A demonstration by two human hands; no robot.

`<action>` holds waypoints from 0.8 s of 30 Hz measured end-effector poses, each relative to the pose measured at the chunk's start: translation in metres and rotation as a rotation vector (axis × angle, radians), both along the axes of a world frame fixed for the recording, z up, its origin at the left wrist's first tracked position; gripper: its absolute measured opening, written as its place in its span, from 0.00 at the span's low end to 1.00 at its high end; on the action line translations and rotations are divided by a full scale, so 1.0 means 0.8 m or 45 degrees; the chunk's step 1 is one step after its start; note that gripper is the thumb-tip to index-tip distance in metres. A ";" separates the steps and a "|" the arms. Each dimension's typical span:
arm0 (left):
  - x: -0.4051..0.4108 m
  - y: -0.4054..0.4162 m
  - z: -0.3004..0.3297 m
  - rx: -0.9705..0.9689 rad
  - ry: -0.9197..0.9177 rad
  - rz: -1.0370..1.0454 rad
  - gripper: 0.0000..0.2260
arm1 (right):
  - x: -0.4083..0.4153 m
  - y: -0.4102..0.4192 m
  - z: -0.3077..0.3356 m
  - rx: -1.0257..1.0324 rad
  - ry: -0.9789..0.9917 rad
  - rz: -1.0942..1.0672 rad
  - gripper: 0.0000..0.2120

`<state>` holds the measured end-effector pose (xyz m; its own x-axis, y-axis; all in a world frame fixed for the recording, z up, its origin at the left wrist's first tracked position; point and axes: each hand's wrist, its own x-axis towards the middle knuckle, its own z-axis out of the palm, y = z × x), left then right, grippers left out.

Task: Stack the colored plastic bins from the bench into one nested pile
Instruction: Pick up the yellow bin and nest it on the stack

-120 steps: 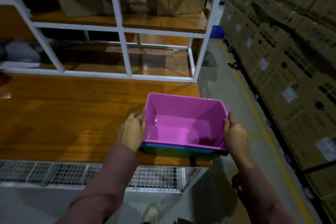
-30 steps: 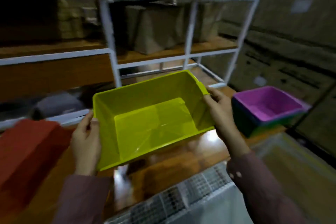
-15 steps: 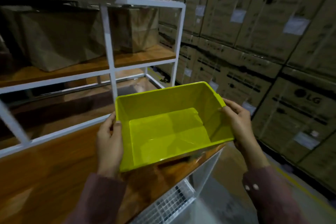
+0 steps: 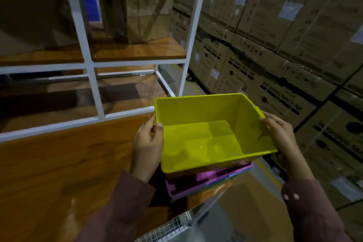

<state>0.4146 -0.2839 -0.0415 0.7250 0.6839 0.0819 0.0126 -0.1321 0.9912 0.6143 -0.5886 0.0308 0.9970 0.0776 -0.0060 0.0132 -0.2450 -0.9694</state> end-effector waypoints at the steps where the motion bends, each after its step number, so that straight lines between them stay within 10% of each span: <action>1: 0.005 -0.008 -0.001 -0.031 0.012 0.041 0.20 | 0.017 -0.004 -0.012 -0.022 0.022 0.041 0.11; 13: 0.000 -0.078 -0.089 0.181 0.764 0.403 0.25 | 0.095 -0.002 -0.158 -0.351 0.106 0.558 0.21; 24: 0.008 -0.109 -0.104 -0.143 0.328 0.490 0.22 | 0.109 -0.011 -0.194 -0.015 0.579 0.643 0.27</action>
